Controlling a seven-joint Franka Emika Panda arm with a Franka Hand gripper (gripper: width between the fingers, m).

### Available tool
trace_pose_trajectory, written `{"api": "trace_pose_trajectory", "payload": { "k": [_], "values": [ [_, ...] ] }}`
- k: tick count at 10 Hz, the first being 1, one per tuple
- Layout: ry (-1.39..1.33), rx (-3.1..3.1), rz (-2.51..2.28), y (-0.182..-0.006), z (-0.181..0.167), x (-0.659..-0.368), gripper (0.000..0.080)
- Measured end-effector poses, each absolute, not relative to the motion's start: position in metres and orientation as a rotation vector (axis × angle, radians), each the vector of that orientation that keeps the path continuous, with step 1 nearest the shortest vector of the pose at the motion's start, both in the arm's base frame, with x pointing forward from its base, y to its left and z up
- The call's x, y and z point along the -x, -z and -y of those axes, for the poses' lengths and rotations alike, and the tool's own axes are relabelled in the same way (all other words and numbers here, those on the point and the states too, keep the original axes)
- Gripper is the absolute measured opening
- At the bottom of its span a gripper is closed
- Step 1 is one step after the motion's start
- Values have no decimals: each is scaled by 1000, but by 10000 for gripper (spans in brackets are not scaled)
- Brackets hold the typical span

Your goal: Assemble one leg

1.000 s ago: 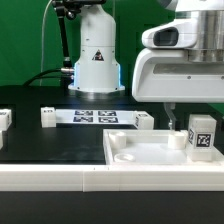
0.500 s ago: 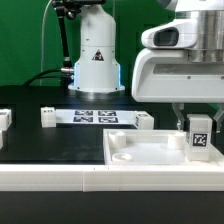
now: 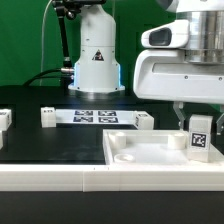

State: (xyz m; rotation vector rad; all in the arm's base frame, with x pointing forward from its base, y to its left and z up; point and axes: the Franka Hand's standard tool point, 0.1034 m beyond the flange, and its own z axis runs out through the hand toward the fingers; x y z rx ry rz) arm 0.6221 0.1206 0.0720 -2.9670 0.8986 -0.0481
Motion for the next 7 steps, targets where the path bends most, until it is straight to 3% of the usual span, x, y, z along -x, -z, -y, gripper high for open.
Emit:
{"api": "trace_pose_trajectory", "payload": {
  "k": [7],
  "values": [
    [56, 2422, -1914, -71, -123, -623, 291]
  ]
}}
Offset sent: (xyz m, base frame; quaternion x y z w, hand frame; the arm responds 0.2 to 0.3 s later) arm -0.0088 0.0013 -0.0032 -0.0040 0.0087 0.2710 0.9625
